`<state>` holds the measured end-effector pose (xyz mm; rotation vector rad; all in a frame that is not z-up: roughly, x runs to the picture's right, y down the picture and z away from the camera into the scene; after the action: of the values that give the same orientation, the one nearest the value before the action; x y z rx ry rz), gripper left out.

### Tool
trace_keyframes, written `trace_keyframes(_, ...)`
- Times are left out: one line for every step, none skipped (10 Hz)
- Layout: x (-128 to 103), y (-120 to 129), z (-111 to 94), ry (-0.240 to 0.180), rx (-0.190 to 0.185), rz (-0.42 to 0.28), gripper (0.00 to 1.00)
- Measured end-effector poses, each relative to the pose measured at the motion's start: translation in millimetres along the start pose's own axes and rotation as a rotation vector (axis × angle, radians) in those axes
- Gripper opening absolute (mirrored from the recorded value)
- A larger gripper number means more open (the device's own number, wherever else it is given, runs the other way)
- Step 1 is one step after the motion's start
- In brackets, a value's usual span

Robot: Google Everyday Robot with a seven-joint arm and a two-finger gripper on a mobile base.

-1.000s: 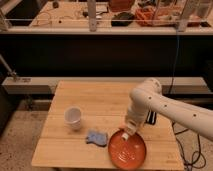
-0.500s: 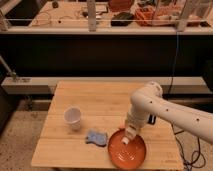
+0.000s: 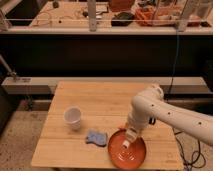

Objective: Place the bottle in the ceramic bowl

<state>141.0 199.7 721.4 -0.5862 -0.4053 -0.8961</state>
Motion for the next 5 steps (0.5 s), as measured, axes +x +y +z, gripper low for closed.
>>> trace_keyframes(0.0, -1.8, 1.2, -0.002, -0.001, -0.003, 0.01)
trace_keyframes(0.0, -3.5, 1.8, -0.002, 0.001, -0.005, 0.04)
trace_keyframes(-0.2, -2.0, 1.5, -0.002, 0.000, -0.004, 0.12)
trace_keyframes(-0.7, -0.7, 1.6, -0.003, -0.001, -0.006, 0.19)
trace_keyframes(-1.5, -0.5, 2.1, -0.004, -0.002, -0.010, 0.22)
